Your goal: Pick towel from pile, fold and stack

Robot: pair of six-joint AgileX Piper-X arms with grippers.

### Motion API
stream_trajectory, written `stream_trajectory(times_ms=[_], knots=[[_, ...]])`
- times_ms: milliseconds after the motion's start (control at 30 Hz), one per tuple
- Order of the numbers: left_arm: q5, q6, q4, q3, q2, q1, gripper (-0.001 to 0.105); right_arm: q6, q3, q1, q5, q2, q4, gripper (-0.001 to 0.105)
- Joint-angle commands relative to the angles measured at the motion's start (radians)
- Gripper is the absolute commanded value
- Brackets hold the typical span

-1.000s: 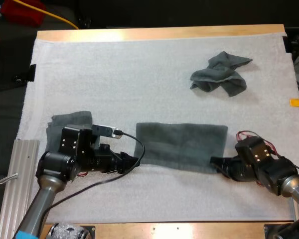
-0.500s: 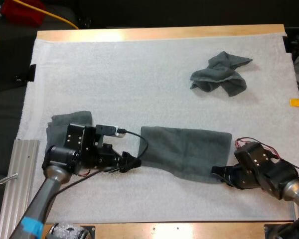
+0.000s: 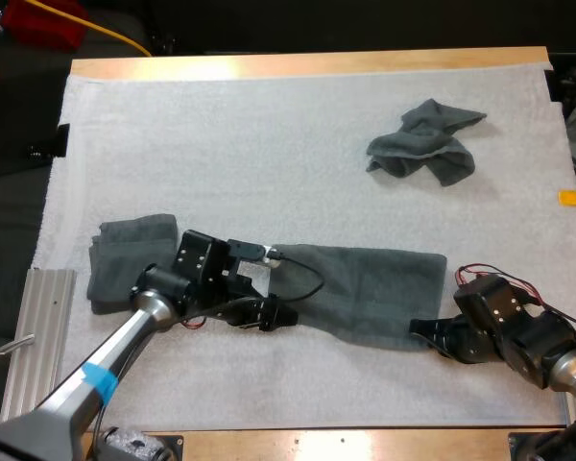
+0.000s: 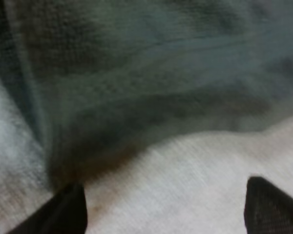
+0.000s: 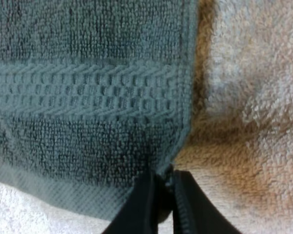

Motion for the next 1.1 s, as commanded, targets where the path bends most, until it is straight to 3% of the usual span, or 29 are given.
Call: stream_trajectory(times_ms=[0, 367, 567, 900, 1067], knots=[[-0.037, -0.011, -0.022, 0.001, 0.013, -0.004, 0.065, -0.014, -0.001, 0.001, 0.008, -0.005, 0.003, 0.001], [-0.056, -0.015, -0.122, 0.001, 0.114, -0.004, 0.065, -0.014, -0.001, 0.001, 0.008, -0.005, 0.003, 0.001], [0.050, -0.015, -0.131, 0.001, 0.145, -0.004, 0.060, -0.014, -0.001, 0.001, 0.008, -0.005, 0.003, 0.001], [0.050, -0.015, -0.131, 0.001, 0.145, -0.004, 0.037, -0.014, -0.001, 0.001, 0.008, -0.005, 0.003, 0.001], [0.031, -0.015, -0.131, 0.001, 0.145, -0.004, 0.004, -0.014, -0.001, 0.001, 0.008, -0.005, 0.003, 0.001]])
